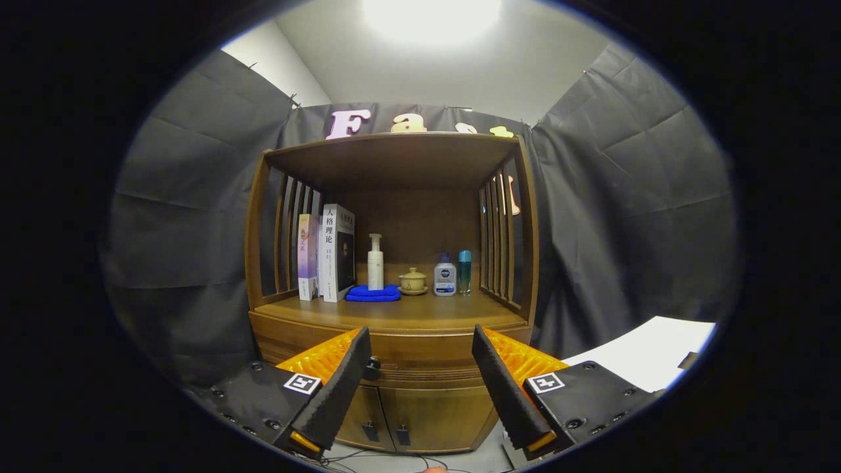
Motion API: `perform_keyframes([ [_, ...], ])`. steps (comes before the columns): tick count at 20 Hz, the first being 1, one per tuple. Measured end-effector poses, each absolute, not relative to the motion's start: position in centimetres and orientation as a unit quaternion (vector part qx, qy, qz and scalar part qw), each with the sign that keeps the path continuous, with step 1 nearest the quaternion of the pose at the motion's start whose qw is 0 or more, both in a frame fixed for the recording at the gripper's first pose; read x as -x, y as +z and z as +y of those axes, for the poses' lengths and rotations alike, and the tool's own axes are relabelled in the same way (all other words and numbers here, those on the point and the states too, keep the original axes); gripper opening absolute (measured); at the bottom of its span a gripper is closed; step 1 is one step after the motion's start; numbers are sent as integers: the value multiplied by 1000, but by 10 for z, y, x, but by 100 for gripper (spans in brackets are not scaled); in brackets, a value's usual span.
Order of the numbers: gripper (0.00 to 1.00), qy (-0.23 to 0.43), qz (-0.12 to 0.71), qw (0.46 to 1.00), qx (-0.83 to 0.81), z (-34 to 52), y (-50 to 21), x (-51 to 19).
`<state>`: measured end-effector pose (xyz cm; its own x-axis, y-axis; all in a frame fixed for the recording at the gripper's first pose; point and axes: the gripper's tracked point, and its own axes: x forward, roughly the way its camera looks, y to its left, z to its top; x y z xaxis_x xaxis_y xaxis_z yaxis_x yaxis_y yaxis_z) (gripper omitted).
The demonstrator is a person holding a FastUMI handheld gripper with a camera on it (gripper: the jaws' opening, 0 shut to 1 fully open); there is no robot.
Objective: Pull open the drawer, take out the items inside it, and place them on the countertop above the cabinet.
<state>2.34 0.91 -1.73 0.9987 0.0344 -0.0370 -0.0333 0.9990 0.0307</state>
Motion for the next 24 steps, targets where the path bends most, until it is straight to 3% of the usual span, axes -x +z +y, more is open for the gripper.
perform_keyframes([
  [24,98,80,124,989,-20,83,-132,-136],
])
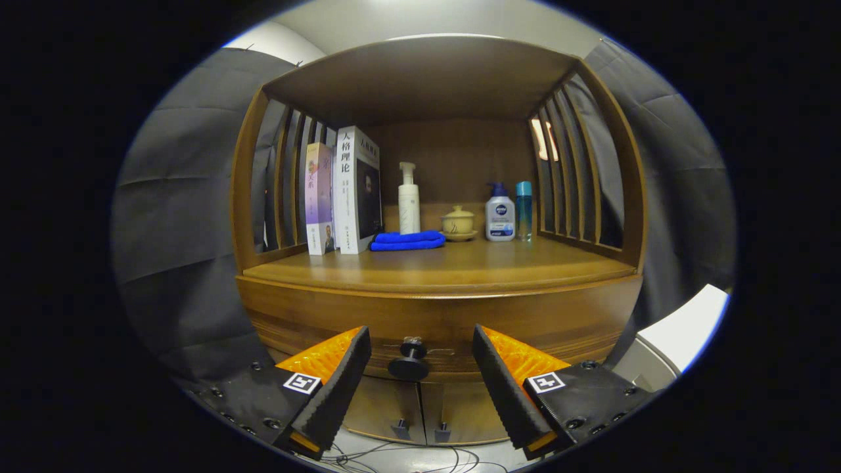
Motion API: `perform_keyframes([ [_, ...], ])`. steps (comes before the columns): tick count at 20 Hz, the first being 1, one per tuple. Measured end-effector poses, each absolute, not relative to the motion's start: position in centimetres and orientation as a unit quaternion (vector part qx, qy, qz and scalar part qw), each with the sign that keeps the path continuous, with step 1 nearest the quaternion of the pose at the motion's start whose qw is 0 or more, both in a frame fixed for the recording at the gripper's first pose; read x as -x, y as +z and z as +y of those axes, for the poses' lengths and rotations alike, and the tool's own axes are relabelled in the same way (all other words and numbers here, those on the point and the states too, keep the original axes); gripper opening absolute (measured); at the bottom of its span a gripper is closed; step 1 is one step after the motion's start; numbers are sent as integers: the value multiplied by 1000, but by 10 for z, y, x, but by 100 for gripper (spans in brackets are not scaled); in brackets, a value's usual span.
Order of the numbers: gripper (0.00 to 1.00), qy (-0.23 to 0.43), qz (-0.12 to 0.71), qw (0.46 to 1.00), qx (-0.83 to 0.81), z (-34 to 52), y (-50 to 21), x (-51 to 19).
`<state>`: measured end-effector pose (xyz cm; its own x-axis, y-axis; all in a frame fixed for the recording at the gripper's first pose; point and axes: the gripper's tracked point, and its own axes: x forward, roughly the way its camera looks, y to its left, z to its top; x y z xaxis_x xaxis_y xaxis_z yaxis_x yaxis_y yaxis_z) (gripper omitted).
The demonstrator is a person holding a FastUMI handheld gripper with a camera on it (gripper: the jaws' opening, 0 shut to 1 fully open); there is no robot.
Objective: Pull open the drawer, take out the items inside it, and place them on the countertop above the cabinet.
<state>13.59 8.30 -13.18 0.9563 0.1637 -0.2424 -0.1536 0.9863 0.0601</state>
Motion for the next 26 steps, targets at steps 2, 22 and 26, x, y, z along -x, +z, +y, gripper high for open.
perform_keyframes([
  [2,98,82,132,988,-22,84,-140,-135],
  [22,28,71,178,981,-8,100,-192,-157],
  [26,28,75,169,983,-2,96,-191,-135],
])
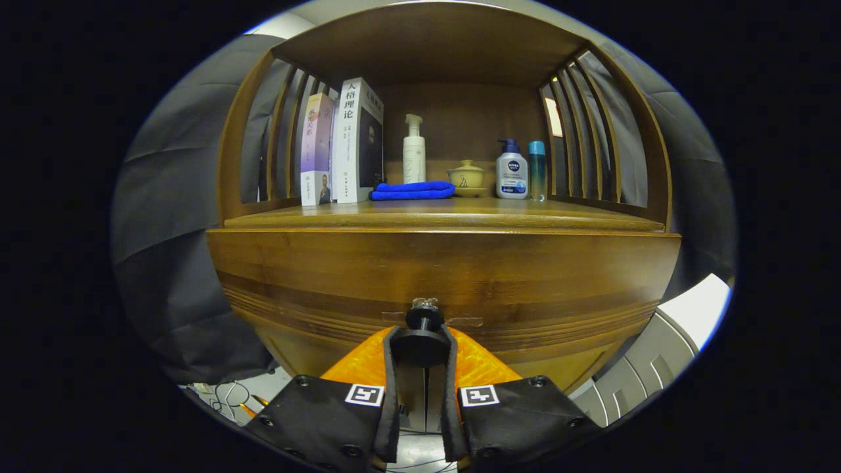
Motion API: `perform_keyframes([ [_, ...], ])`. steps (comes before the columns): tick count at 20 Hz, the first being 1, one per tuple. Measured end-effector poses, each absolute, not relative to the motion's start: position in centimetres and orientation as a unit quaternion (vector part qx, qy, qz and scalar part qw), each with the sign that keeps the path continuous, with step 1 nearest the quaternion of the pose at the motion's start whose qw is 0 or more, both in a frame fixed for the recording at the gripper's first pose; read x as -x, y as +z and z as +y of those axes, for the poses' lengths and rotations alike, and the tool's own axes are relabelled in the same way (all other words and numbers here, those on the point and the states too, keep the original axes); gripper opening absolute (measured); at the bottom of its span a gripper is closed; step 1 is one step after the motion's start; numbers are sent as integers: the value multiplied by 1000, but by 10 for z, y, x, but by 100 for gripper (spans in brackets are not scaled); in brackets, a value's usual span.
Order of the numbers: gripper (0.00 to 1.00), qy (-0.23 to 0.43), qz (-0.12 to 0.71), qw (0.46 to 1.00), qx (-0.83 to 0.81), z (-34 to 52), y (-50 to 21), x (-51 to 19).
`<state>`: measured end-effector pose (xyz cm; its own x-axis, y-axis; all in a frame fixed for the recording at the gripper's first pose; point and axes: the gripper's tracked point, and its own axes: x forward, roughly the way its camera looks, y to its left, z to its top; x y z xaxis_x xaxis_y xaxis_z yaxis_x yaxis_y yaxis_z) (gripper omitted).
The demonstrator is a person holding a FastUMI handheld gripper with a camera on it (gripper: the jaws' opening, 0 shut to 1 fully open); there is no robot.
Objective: Pull open the drawer, take out the items inside it, and place them on the countertop above the cabinet.
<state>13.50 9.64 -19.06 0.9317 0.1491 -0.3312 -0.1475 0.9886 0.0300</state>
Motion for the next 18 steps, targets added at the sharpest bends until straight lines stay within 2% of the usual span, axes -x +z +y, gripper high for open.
perform_keyframes([
  [18,28,102,166,981,-1,90,-188,-38],
])
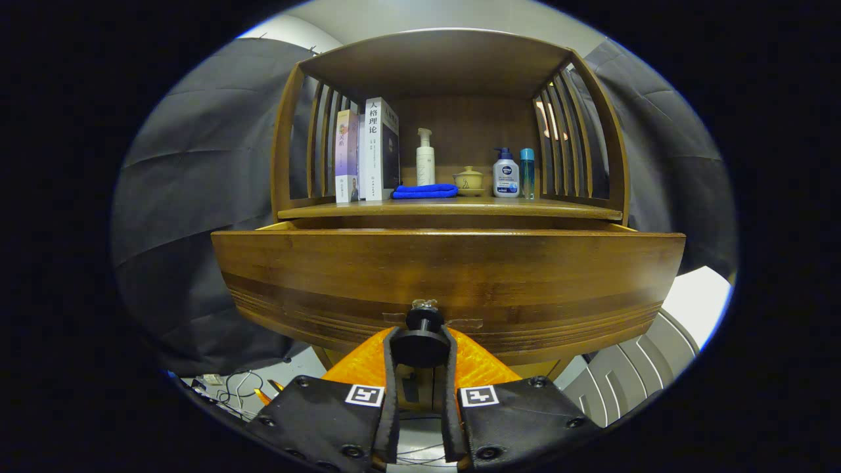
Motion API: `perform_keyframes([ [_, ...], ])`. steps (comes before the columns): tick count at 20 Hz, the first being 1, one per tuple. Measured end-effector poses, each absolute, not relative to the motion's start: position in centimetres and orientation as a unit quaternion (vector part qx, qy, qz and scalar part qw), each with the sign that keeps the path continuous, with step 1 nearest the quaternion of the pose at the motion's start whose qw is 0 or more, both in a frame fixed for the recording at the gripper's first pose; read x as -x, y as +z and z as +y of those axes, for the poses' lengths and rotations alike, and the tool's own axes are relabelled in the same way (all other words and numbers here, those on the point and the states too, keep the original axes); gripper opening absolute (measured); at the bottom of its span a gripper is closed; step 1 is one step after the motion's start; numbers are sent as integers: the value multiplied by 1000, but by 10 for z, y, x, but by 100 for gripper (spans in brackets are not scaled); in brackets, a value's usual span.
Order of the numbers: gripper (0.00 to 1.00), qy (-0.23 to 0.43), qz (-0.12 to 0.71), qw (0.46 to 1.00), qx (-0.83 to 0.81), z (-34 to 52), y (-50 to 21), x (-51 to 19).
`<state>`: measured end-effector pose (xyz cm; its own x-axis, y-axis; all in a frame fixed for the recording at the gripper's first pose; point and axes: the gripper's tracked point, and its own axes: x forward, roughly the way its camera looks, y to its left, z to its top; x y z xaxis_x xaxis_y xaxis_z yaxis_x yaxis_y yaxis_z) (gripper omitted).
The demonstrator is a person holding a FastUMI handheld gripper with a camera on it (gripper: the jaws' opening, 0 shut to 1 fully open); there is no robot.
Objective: Pull open the drawer, take out the items inside it, and place them on the countertop above the cabinet.
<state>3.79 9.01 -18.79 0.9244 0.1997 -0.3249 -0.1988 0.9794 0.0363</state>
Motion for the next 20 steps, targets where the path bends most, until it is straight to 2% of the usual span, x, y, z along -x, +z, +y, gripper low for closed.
perform_keyframes([
  [19,28,136,161,977,28,92,-191,23],
  [20,31,135,157,978,30,91,-189,25],
])
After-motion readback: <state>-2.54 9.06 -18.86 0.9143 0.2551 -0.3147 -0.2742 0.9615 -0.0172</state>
